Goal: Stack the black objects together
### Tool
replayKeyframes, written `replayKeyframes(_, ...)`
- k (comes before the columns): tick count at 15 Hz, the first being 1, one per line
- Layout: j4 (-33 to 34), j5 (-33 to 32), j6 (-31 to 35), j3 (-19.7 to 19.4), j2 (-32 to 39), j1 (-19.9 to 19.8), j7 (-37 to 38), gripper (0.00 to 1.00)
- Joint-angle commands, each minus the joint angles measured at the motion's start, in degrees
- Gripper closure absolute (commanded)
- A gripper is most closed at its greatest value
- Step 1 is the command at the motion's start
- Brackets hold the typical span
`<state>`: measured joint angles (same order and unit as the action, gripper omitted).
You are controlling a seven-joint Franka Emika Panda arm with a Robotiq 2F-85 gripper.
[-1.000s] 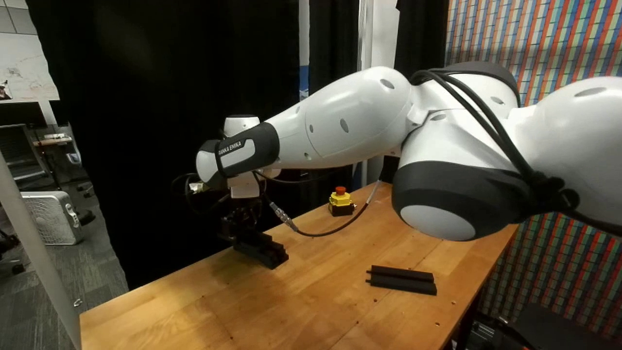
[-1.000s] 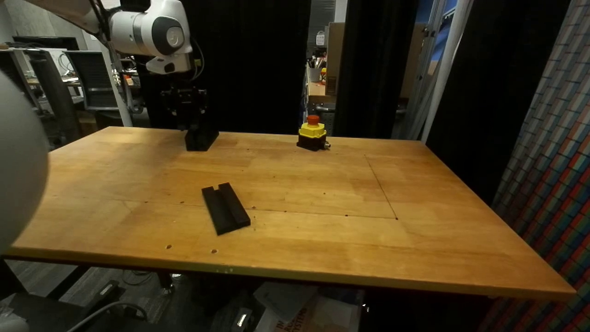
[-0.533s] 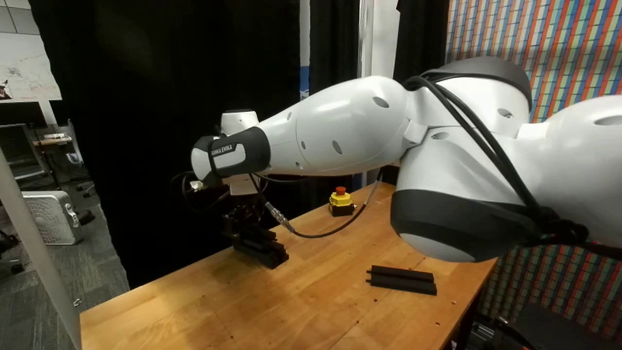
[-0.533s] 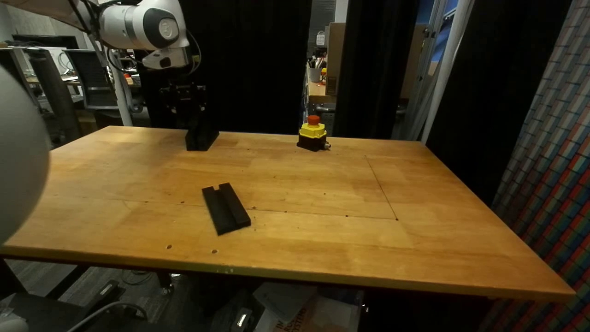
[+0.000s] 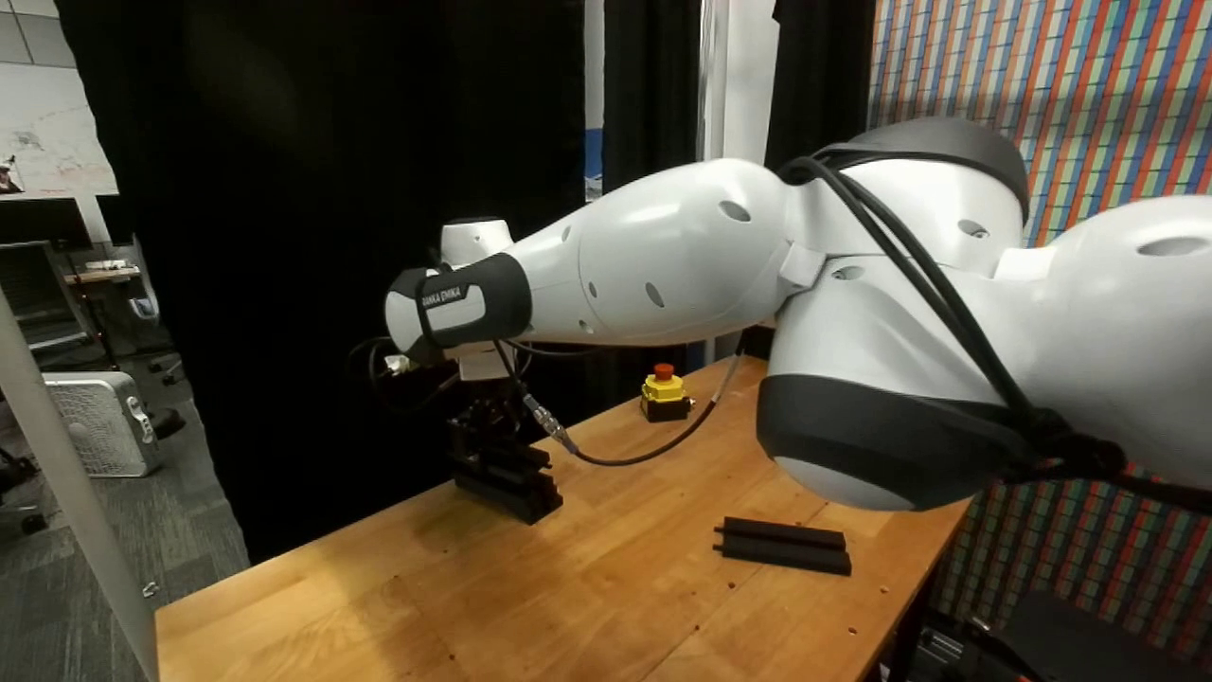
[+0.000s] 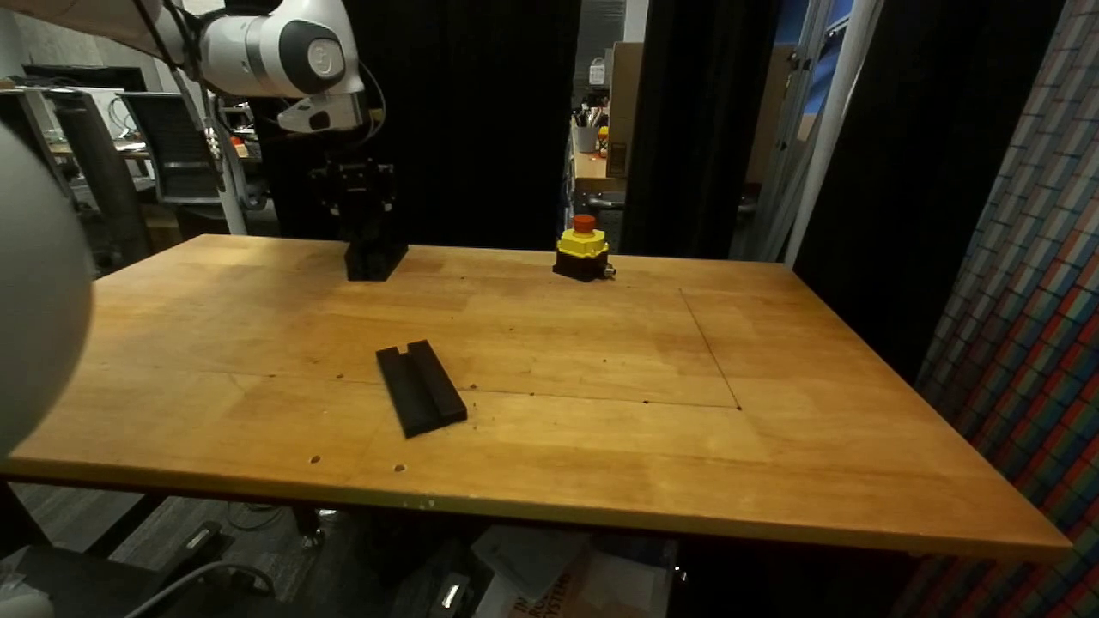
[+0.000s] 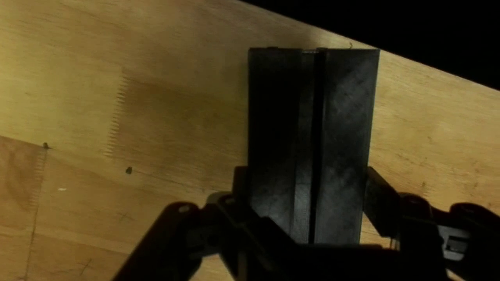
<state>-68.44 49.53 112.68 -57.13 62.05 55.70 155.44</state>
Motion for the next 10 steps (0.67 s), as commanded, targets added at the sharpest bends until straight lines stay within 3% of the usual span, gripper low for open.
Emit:
replayKeyframes(1,2.2,0.2,-0.9,0.2,0.8,-2.3,1.1,0.55)
replayKeyframes(10,5.6,0.4,-0.7,0.9,1.1,-3.9,1.3,0.55)
